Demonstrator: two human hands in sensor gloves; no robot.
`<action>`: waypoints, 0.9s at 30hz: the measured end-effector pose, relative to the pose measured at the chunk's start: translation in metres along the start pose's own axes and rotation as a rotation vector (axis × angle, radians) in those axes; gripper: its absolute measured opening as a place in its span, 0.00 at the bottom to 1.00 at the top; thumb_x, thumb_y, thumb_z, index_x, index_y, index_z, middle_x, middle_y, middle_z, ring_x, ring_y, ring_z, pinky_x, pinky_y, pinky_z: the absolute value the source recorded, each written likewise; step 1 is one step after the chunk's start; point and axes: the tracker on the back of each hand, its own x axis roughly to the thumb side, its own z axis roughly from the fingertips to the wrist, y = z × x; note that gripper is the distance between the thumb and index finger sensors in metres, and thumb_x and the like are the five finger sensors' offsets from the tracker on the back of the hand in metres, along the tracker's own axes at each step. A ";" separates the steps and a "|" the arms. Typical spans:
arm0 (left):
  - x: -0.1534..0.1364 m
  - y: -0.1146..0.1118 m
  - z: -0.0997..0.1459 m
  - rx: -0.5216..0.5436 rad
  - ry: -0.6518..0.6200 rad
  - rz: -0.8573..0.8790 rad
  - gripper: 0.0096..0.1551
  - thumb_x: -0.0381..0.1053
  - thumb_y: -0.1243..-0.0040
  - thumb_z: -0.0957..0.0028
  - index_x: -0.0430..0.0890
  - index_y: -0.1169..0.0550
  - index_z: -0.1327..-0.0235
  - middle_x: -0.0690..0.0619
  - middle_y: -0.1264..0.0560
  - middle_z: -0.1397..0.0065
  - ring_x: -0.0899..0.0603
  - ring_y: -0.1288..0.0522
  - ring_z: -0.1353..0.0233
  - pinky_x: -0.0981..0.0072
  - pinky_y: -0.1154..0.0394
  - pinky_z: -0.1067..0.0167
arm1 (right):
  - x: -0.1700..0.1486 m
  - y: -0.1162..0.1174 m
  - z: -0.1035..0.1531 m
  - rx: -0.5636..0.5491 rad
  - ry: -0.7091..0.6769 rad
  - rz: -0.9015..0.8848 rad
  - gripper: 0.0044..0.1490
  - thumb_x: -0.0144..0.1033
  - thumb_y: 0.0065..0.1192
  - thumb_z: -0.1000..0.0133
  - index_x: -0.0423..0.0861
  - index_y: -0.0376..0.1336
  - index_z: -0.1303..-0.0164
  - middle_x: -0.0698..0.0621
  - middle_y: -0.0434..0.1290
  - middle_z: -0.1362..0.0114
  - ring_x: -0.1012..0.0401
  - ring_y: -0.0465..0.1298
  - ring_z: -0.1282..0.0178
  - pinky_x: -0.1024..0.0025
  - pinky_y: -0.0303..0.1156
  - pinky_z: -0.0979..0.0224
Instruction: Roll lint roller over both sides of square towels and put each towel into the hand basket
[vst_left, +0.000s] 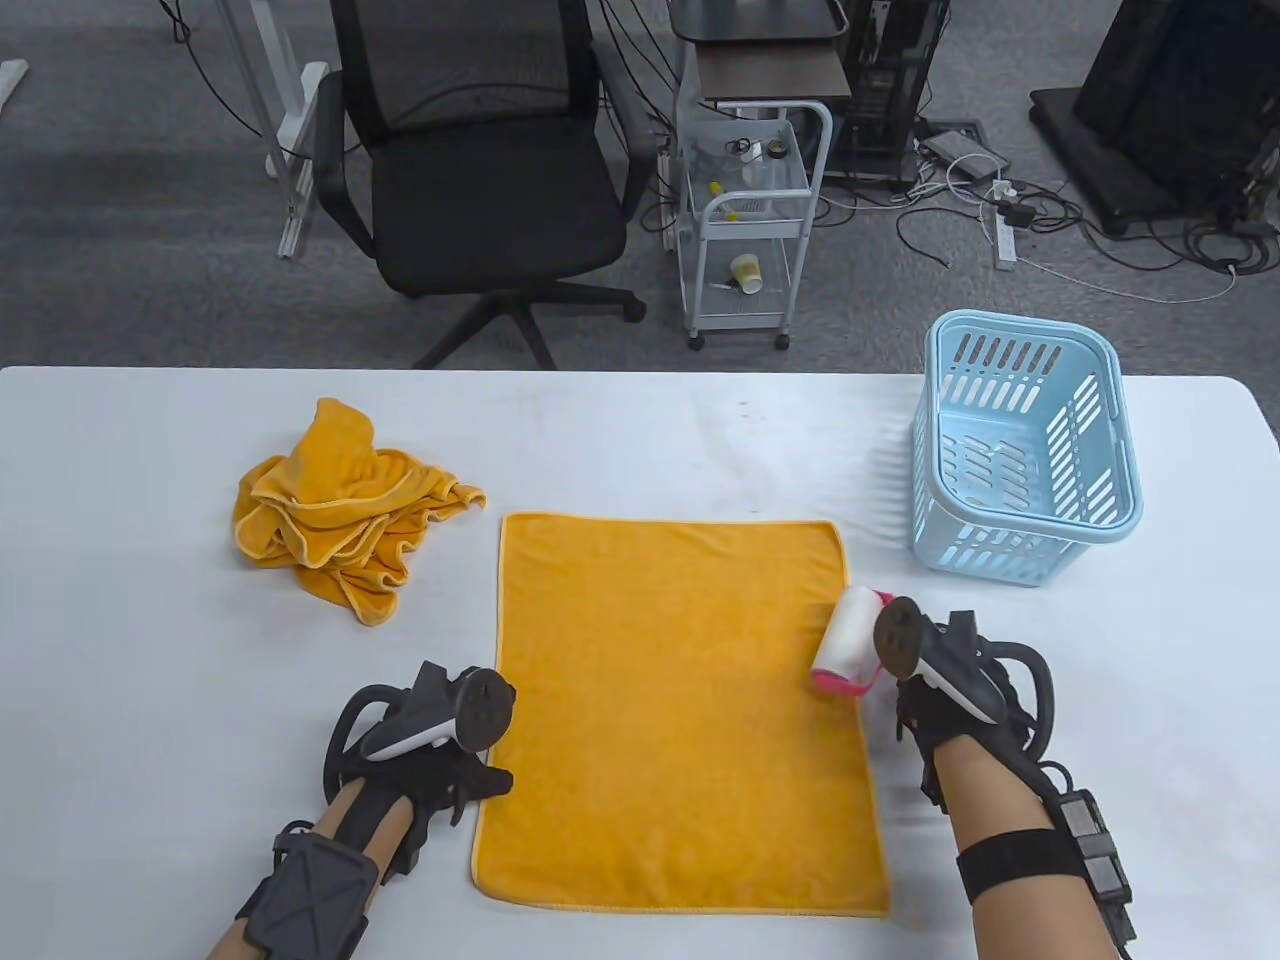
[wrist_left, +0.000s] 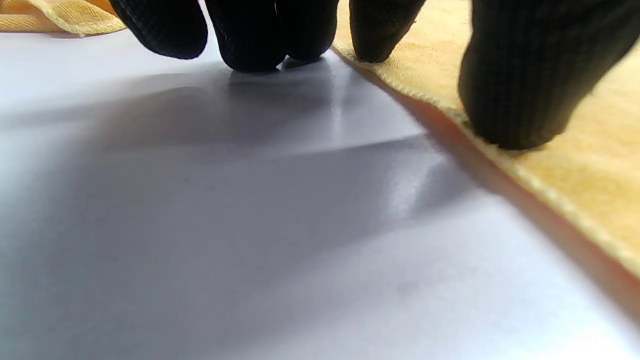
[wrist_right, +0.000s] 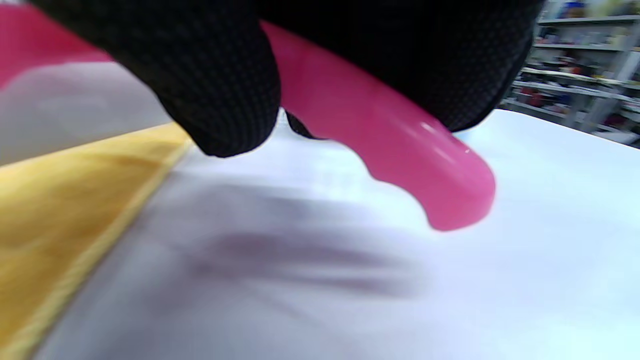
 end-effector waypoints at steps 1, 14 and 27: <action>0.000 0.000 0.000 0.000 0.000 0.000 0.52 0.70 0.28 0.60 0.57 0.37 0.23 0.47 0.44 0.13 0.31 0.37 0.19 0.29 0.39 0.27 | -0.010 0.001 -0.001 -0.005 0.044 0.001 0.39 0.38 0.77 0.47 0.44 0.63 0.25 0.42 0.73 0.30 0.42 0.79 0.33 0.44 0.79 0.39; 0.000 0.000 0.000 0.000 0.000 0.000 0.52 0.70 0.28 0.60 0.58 0.37 0.23 0.47 0.44 0.13 0.31 0.37 0.19 0.29 0.39 0.27 | -0.057 0.034 -0.007 0.068 0.224 0.014 0.41 0.40 0.77 0.47 0.42 0.62 0.25 0.42 0.72 0.29 0.43 0.78 0.33 0.44 0.78 0.38; 0.000 0.000 0.000 0.000 0.000 0.000 0.52 0.70 0.29 0.60 0.58 0.37 0.23 0.47 0.44 0.13 0.31 0.37 0.19 0.29 0.39 0.27 | 0.021 -0.059 0.009 0.060 -0.030 0.049 0.65 0.61 0.76 0.51 0.39 0.49 0.16 0.35 0.60 0.19 0.35 0.67 0.24 0.34 0.69 0.32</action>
